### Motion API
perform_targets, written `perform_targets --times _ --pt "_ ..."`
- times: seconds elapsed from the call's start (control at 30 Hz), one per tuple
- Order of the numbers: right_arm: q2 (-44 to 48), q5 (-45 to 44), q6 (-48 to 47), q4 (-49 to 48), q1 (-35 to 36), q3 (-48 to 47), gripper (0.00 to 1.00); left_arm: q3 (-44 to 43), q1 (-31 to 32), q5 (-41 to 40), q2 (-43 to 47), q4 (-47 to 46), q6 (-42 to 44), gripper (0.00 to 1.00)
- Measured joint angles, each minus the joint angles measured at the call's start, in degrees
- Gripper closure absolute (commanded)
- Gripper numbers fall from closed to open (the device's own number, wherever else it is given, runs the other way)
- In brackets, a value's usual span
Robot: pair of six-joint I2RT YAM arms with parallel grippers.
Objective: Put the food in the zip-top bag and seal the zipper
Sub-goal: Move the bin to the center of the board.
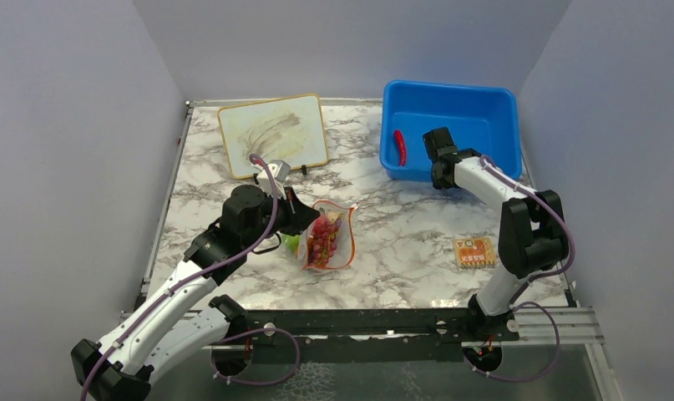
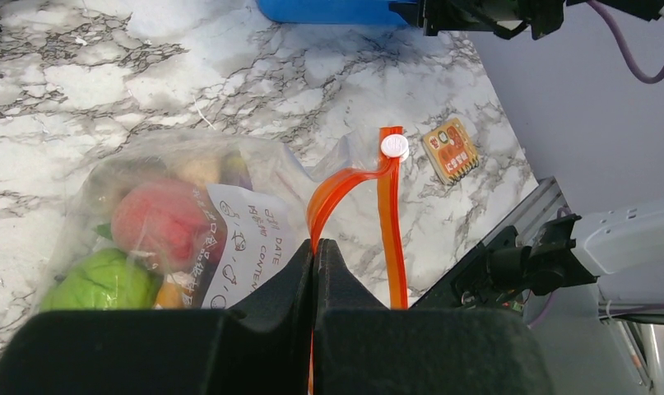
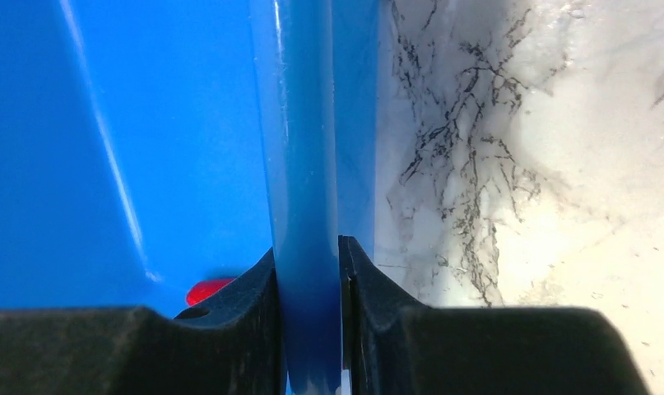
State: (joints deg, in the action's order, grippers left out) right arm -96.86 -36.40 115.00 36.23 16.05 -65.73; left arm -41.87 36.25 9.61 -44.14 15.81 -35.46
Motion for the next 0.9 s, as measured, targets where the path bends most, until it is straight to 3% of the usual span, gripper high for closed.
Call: perform_targets --times 0.07,0.23,0.43,0.6,0.9 --pt "-1.53 0.94 1.25 4.52 -0.02 -3.06 0.89 0.00 0.00 0.00 0.00 -0.07 -0.04 1.00" --pt "-1.92 2.82 3.28 8.63 0.02 -4.35 0.52 0.00 0.00 0.00 0.11 -0.35 0.00 1.00" --pt "-1.29 4.17 2.78 10.54 0.09 -4.28 0.28 0.00 0.00 -0.11 1.62 -0.28 0.48 1.00" --pt "1.62 4.17 -2.69 10.67 0.09 -4.28 0.19 0.00 0.00 -0.24 2.32 -0.28 1.14 1.00" --pt "15.41 5.27 -22.45 4.20 0.09 1.90 0.19 0.00 0.00 -0.22 2.32 -0.28 2.03 1.00"
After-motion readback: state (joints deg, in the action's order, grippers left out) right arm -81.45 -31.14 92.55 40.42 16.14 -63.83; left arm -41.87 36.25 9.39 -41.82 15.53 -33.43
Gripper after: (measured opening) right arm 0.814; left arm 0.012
